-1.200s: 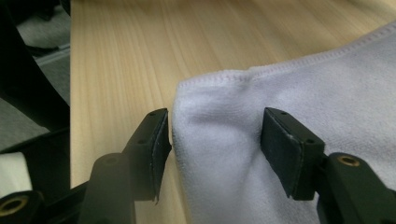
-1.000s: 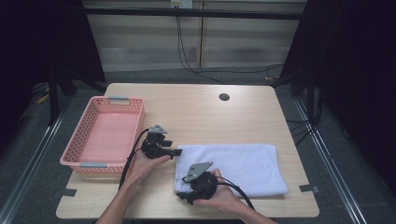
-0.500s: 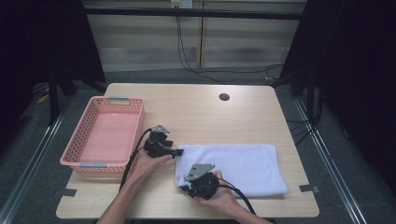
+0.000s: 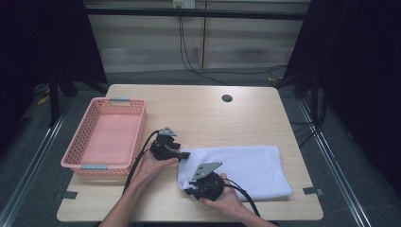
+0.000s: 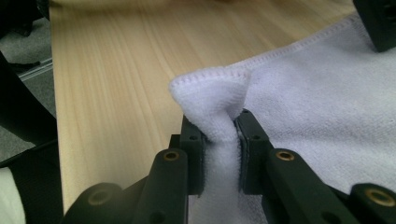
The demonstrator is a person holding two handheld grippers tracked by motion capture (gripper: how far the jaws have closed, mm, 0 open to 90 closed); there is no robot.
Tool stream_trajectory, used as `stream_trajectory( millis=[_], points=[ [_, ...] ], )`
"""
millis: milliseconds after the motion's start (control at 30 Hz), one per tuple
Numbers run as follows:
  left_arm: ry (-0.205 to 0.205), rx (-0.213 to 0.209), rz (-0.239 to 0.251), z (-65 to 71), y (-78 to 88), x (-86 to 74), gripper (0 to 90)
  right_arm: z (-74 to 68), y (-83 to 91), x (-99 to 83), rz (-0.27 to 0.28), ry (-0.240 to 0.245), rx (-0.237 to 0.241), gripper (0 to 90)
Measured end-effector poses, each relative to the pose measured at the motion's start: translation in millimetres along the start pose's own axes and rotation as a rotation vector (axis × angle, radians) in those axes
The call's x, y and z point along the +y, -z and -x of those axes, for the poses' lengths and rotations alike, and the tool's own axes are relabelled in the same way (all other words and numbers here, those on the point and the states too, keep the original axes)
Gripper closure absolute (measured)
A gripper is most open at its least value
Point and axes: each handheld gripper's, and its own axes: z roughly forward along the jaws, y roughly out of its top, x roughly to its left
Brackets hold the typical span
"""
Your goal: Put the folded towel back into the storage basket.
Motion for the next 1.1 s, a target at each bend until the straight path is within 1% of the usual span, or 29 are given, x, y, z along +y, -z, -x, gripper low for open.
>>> stream_trajectory(
  millis=[33,67,100,133,167,233,267,300,367,400,433,467,533,567,600,633,667,700,733,767,800,867,900,933,1000,1067,1100],
  points=[
    [-0.015,-0.008,-0.002,3.1,-1.6,0.0,46.1,-0.3,0.2,-0.2,-0.001,0.001,0.001,76.1],
    [-0.032,-0.020,-0.017,5.9,-2.3,0.4,51.7,-0.1,0.5,-0.5,0.000,0.005,0.005,76.3],
    [-0.038,-0.026,-0.023,9.2,-3.1,0.7,62.2,0.3,0.8,-0.5,-0.002,0.005,0.007,76.6],
    [-0.041,-0.021,-0.028,10.8,-2.7,1.1,66.6,0.4,1.0,-0.5,-0.002,-0.001,0.010,76.9],
    [-0.032,-0.034,-0.021,11.1,-2.3,1.2,71.3,0.7,1.2,-0.5,-0.001,-0.001,0.010,77.1],
    [0.024,-0.084,0.002,5.8,-1.2,-0.2,77.3,0.7,2.5,0.0,-0.001,-0.010,0.021,77.5],
    [0.030,-0.085,0.004,3.6,0.2,-0.1,78.8,0.8,3.6,0.5,0.002,-0.010,0.020,77.7],
    [0.039,-0.094,0.010,1.8,2.4,0.5,79.4,1.0,4.4,1.0,0.008,-0.016,0.025,77.7],
    [0.073,-0.107,0.055,1.9,10.0,4.9,80.4,2.4,9.8,4.4,0.020,-0.015,0.029,77.9],
    [0.074,-0.118,0.067,1.6,13.3,6.8,80.6,3.6,12.8,6.4,0.034,-0.025,0.034,77.9],
    [0.092,-0.129,0.094,1.8,18.3,10.2,80.7,4.4,15.2,7.9,0.046,-0.037,0.037,77.9],
    [0.105,-0.129,0.110,2.2,20.5,12.0,80.7,5.1,19.2,10.4,0.061,-0.043,0.038,77.9],
    [0.105,-0.137,0.123,2.0,26.3,15.4,80.6,5.7,25.4,14.5,0.079,-0.044,0.039,77.9],
    [0.116,-0.139,0.131,1.4,29.7,16.5,80.6,5.7,28.5,17.2,0.094,-0.044,0.043,77.9],
    [0.127,-0.138,0.139,1.2,32.9,17.4,80.6,4.6,31.3,20.3,0.100,-0.034,0.038,77.9],
    [0.123,-0.130,0.143,1.9,36.5,19.0,80.7,3.2,34.5,23.6,0.106,-0.025,0.031,77.9],
    [0.118,-0.125,0.156,2.9,41.3,21.0,80.7,2.4,37.8,26.8,0.123,-0.025,0.035,77.9],
    [0.119,-0.126,0.158,3.6,43.7,22.6,80.8,2.0,41.1,30.7,0.139,-0.029,0.043,77.9],
    [0.109,-0.116,0.160,3.6,47.2,24.5,80.9,2.0,42.6,33.0,0.143,-0.029,0.045,77.9],
    [0.110,-0.110,0.162,3.5,50.3,26.0,80.9,2.2,43.9,35.9,0.149,-0.027,0.042,77.9],
    [0.119,-0.109,0.167,3.2,52.5,27.5,81.1,2.2,44.6,38.7,0.154,-0.036,0.043,78.0],
    [0.109,-0.095,0.159,2.3,59.2,31.4,81.2,1.6,45.8,44.2,0.164,-0.035,0.044,78.0],
    [0.113,-0.095,0.161,2.1,62.0,32.9,81.2,0.6,47.1,47.9,0.176,-0.035,0.047,78.0],
    [0.107,-0.091,0.163,1.7,66.6,35.4,81.2,0.1,48.1,50.4,0.183,-0.036,0.051,78.0],
    [0.109,-0.073,0.175,1.9,77.1,41.7,81.2,-1.3,51.1,59.3,0.210,-0.037,0.055,78.0],
    [0.093,-0.051,0.196,5.6,93.3,46.8,81.3,-2.6,53.5,69.1,0.234,-0.038,0.066,78.0],
    [0.090,-0.040,0.192,7.0,100.6,47.8,81.4,-3.9,54.7,73.6,0.251,-0.041,0.082,78.0]
  ],
)
